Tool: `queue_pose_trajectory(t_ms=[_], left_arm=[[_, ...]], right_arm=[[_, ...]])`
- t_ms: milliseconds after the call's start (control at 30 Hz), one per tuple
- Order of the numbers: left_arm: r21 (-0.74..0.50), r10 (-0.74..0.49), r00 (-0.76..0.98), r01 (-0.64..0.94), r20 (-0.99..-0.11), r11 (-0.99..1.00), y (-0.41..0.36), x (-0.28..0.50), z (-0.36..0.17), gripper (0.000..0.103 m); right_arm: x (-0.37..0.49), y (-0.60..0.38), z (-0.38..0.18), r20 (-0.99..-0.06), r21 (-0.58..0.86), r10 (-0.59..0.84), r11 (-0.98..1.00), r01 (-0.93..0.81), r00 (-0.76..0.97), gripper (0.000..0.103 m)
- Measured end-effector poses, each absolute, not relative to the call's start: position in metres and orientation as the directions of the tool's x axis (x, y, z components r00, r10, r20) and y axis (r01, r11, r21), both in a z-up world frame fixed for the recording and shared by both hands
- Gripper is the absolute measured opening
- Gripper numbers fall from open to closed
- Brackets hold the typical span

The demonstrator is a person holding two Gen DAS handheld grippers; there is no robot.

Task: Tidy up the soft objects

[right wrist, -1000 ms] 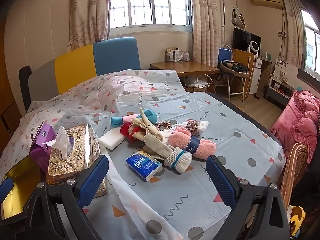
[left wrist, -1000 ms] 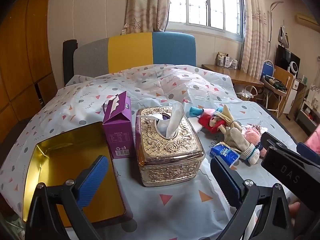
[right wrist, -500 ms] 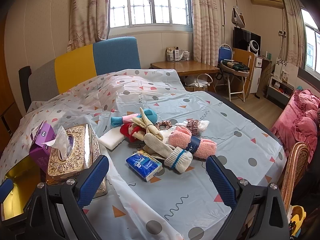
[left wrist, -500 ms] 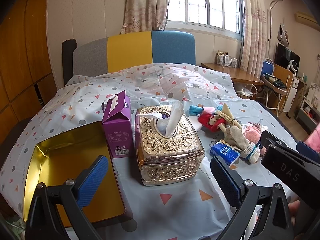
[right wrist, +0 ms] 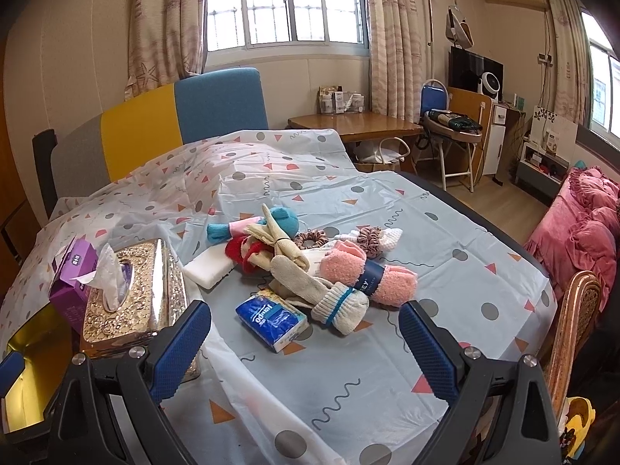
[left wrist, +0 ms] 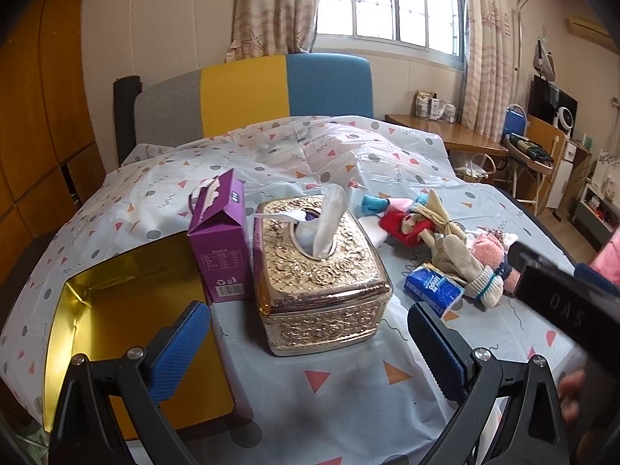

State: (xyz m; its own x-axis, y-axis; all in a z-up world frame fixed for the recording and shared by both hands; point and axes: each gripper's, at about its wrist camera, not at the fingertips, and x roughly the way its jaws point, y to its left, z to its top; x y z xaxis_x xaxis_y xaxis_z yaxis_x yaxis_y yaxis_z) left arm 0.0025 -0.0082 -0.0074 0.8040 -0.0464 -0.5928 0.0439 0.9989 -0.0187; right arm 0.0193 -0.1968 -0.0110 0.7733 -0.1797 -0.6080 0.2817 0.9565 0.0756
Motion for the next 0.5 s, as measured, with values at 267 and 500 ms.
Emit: queue_pose_trajectory(t_ms=[267,500], left_arm=[[-0.128,-0.229,0.797,0.190,-0.559,0.973,-0.016,0.003,-0.006,0.103],[-0.110,-0.277,0.714,0.272,-0.643,0.956,-0.032,0.014,-0.003,0.103]], right_arm=[[0.042,-0.260,-0.016,-0.646,0.145,-0.177,0.927,0.347,0.743,0.099],[0.064,-0.317,-0.032,-0.700,0.201,-0.169,0.886,0.418,0.693,0.099]])
